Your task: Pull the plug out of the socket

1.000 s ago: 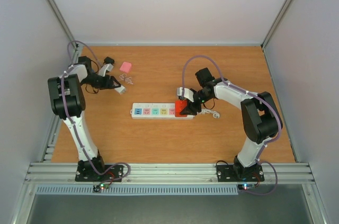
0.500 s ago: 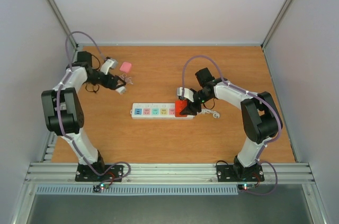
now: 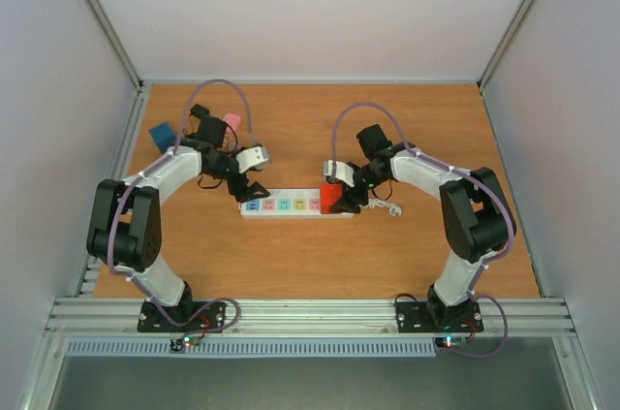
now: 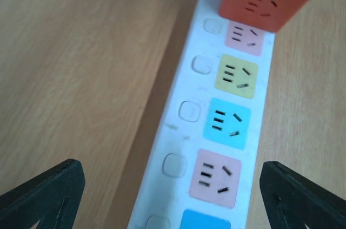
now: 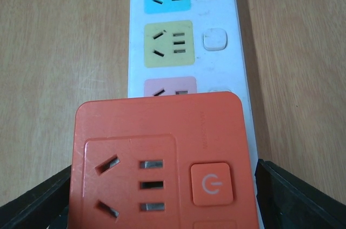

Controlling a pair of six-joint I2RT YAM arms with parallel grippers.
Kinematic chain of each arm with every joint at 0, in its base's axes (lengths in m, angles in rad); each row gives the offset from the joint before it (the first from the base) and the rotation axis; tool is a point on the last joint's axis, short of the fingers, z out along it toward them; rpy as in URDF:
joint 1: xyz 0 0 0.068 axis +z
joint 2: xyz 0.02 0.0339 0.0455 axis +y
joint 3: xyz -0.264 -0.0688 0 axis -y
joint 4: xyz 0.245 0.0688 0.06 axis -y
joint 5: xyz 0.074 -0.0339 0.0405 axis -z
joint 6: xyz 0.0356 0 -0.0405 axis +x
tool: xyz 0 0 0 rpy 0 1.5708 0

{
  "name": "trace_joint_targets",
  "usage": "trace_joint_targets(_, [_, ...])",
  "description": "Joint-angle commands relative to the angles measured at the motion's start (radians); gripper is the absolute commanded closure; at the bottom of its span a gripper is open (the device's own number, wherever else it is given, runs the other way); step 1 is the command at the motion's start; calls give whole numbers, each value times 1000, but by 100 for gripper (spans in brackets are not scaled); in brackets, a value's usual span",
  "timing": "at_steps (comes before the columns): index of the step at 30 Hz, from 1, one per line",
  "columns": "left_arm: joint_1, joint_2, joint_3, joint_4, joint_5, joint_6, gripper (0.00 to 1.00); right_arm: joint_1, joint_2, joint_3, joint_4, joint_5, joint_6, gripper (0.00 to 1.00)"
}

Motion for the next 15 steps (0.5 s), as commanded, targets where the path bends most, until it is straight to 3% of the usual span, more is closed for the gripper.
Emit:
trace_joint_targets(1, [-69, -20, -59, 134, -63, 129, 9, 11, -10, 13, 9, -15, -1, 17])
trace_joint_targets(6, [-138, -5, -88, 179, -103, 184, 6, 23, -15, 16, 16, -15, 16, 19])
trace_joint_targets(15, [-222, 54, -65, 196, -129, 200, 13, 30, -8, 20, 21, -8, 31, 30])
